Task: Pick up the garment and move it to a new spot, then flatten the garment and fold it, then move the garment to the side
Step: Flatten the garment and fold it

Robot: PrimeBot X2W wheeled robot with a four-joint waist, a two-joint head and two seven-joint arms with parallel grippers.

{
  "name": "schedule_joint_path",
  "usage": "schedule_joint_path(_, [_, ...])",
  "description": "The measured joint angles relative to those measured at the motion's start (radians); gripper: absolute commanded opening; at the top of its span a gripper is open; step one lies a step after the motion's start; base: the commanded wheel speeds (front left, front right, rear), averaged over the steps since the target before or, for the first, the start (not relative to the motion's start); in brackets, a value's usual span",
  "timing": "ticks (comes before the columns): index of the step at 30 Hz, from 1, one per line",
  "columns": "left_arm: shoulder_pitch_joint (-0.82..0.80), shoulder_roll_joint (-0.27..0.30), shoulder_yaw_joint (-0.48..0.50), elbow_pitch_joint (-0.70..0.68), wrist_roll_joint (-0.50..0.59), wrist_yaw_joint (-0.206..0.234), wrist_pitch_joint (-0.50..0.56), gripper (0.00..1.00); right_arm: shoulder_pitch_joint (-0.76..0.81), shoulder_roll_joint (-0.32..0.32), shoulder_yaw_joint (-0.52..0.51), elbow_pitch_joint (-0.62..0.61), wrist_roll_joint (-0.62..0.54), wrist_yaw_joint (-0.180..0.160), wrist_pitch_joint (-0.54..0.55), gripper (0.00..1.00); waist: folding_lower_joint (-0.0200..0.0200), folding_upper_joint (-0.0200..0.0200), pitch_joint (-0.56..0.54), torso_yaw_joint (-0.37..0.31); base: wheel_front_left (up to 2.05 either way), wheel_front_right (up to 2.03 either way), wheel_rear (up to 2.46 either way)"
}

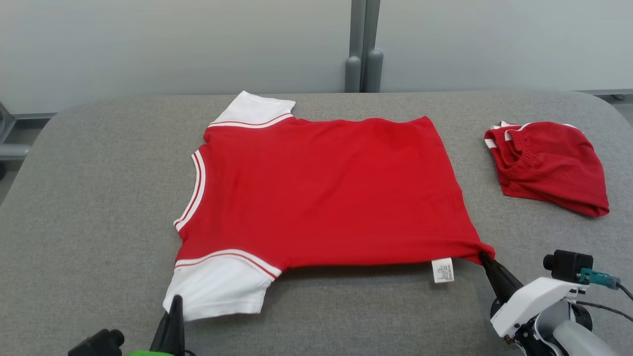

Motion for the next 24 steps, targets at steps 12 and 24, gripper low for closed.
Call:
schedule_joint_path(12, [0.146, 0.009, 0.003, -0.078, 0.001, 0.023, 0.0, 0.0, 0.112, -0.028, 0.013, -0.074, 0.0, 0.0, -0.008, 0.0, 0.0, 0.0, 0.002, -0.006, 0.0, 0.0, 0.0])
schedule_joint_path(24, [0.173, 0.03, -0.03, -0.024, 0.029, 0.03, 0.043, 0.0, 0.13, -0.029, 0.077, -0.049, -0.032, 0.0, -0.008, 0.0, 0.0, 0.0, -0.002, -0.018, 0.0, 0.0, 0.0])
